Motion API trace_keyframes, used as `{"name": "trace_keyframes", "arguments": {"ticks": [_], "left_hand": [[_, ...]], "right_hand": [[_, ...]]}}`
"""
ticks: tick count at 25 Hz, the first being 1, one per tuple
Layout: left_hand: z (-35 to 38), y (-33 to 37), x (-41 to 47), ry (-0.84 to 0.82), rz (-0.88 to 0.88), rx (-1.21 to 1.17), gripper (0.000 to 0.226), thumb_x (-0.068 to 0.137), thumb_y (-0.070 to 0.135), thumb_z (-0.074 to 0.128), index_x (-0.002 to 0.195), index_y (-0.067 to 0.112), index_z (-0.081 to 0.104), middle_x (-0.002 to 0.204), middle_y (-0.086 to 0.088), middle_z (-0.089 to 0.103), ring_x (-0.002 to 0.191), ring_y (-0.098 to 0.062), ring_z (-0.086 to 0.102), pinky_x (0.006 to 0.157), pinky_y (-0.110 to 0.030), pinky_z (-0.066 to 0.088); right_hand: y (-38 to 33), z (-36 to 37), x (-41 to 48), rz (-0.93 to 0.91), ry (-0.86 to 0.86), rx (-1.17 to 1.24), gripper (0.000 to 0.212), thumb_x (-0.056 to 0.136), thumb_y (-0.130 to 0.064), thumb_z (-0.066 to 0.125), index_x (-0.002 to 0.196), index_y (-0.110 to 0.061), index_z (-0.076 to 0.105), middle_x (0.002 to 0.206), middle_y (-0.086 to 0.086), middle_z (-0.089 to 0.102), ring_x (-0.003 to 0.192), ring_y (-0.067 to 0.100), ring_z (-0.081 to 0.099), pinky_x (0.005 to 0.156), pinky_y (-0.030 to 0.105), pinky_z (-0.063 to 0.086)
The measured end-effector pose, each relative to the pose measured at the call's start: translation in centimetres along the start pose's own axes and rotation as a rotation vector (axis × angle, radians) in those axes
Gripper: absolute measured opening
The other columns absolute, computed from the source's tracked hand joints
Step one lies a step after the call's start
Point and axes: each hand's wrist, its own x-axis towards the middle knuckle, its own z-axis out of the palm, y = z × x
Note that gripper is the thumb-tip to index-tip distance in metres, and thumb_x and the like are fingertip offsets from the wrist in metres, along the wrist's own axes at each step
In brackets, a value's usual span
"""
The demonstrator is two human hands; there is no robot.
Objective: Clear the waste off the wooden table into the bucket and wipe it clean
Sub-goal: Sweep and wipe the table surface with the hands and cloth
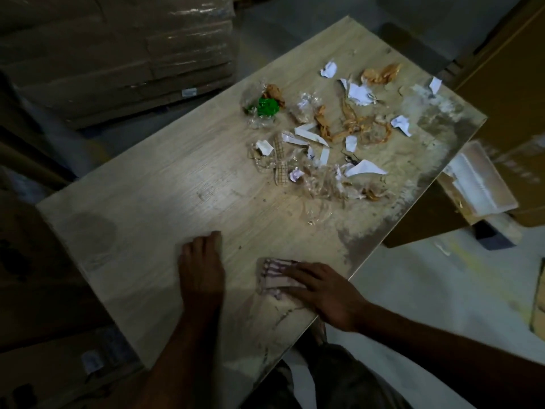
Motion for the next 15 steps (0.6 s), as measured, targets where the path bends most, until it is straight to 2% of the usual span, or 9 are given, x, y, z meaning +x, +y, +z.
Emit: {"name": "trace_keyframes", "arguments": {"ticks": [3, 7, 8, 11, 13, 15], "left_hand": [[1.1, 6.8, -3.5, -0.023, -0.057, -0.079, 0.043, 0.089, 0.017, 0.053, 0.131, 0.024, 0.057, 0.114, -0.005, 0.057, 0.104, -0.031, 0.052, 0.085, -0.046, 0.044], [2.0, 14.8, -6.9, -0.013, -0.197, -0.141, 0.042, 0.090, 0.017, 0.053, 0.130, 0.029, 0.056, 0.113, 0.001, 0.055, 0.105, -0.026, 0.051, 0.088, -0.043, 0.038], [2.2, 16.0, -6.9, -0.012, -0.233, -0.152, 0.042, 0.089, 0.018, 0.053, 0.129, 0.029, 0.057, 0.112, 0.001, 0.056, 0.105, -0.026, 0.051, 0.087, -0.043, 0.037], [2.6, 18.3, -6.4, 0.035, -0.388, -0.210, 0.042, 0.083, 0.022, 0.046, 0.122, 0.028, 0.062, 0.112, -0.003, 0.059, 0.106, -0.031, 0.054, 0.087, -0.044, 0.039], [2.4, 19.3, -6.3, 0.052, -0.474, -0.242, 0.042, 0.081, 0.020, 0.046, 0.119, 0.026, 0.064, 0.115, -0.006, 0.061, 0.109, -0.034, 0.054, 0.090, -0.046, 0.042], [2.7, 20.2, -6.3, 0.019, -0.517, -0.237, 0.038, 0.088, 0.016, 0.054, 0.124, 0.024, 0.061, 0.123, -0.008, 0.058, 0.114, -0.036, 0.052, 0.095, -0.048, 0.041]], "right_hand": [[4.3, 0.7, 0.6, 0.004, -0.018, 0.006, 0.050, 0.100, -0.025, 0.053, 0.150, -0.030, 0.051, 0.160, 0.007, 0.043, 0.142, 0.033, 0.041, 0.112, 0.044, 0.039], [9.0, -3.1, 7.1, 0.216, 0.056, 0.067, 0.048, 0.105, -0.027, 0.039, 0.152, -0.027, 0.049, 0.159, 0.010, 0.044, 0.134, 0.037, 0.047, 0.106, 0.048, 0.045], [9.6, -3.9, 7.0, 0.211, 0.088, 0.071, 0.051, 0.103, -0.025, 0.034, 0.152, -0.024, 0.049, 0.158, 0.010, 0.046, 0.132, 0.036, 0.048, 0.105, 0.047, 0.045], [9.7, -4.8, 1.1, 0.057, 0.113, 0.056, 0.064, 0.089, -0.008, 0.039, 0.151, -0.020, 0.050, 0.155, 0.010, 0.049, 0.131, 0.036, 0.050, 0.104, 0.044, 0.044], [10.9, -4.0, -4.4, -0.067, 0.018, 0.061, 0.076, 0.078, 0.000, 0.038, 0.150, -0.021, 0.051, 0.157, 0.008, 0.047, 0.137, 0.034, 0.046, 0.105, 0.045, 0.045], [13.5, -3.3, -5.7, -0.158, -0.060, 0.056, 0.074, 0.081, 0.001, 0.036, 0.149, -0.022, 0.052, 0.159, 0.008, 0.045, 0.141, 0.034, 0.044, 0.107, 0.046, 0.046]]}}
